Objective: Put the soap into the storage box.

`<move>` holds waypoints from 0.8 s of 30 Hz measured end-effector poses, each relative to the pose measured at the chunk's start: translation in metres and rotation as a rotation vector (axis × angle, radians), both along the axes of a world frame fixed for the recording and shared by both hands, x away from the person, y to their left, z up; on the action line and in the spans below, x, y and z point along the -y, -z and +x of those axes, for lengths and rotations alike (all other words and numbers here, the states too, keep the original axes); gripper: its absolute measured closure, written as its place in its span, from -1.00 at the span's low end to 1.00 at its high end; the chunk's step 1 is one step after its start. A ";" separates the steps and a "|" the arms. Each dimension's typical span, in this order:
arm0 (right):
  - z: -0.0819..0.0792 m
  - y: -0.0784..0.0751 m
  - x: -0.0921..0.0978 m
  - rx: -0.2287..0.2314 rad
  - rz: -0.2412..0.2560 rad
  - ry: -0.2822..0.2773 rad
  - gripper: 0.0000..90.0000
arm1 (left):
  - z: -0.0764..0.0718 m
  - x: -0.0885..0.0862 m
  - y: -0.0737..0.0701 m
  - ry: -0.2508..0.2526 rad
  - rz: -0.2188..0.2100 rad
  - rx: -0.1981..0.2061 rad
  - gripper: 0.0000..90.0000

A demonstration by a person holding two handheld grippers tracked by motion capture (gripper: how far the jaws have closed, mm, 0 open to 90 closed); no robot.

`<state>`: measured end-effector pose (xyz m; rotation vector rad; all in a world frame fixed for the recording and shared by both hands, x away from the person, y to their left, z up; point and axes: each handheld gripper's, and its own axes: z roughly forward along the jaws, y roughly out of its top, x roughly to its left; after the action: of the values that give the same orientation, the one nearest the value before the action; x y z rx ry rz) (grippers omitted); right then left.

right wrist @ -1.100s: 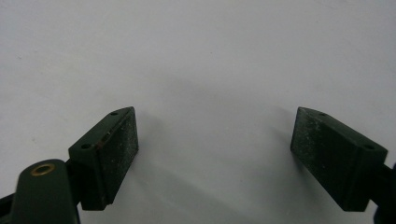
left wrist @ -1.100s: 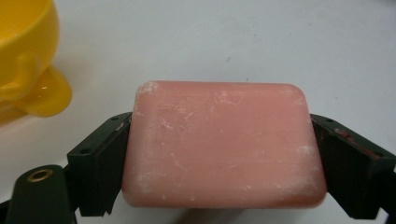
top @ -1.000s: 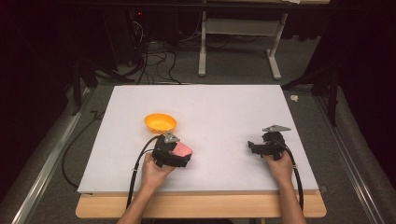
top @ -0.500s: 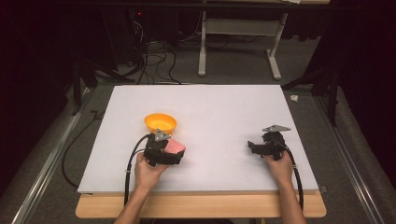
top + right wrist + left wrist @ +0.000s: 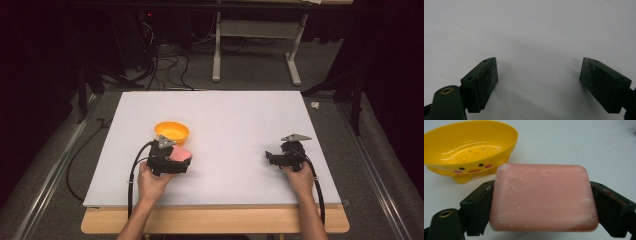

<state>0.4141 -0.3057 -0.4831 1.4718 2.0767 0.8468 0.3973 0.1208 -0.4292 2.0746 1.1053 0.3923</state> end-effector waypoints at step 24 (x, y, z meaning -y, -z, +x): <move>0.000 0.000 0.000 0.001 -0.001 0.001 -0.66 | 0.002 -0.016 -0.015 -0.054 -0.004 0.016 -0.70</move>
<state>0.4141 -0.3056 -0.4831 1.4714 2.0757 0.8457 0.3996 0.1364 -0.4144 2.0377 1.1528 0.4320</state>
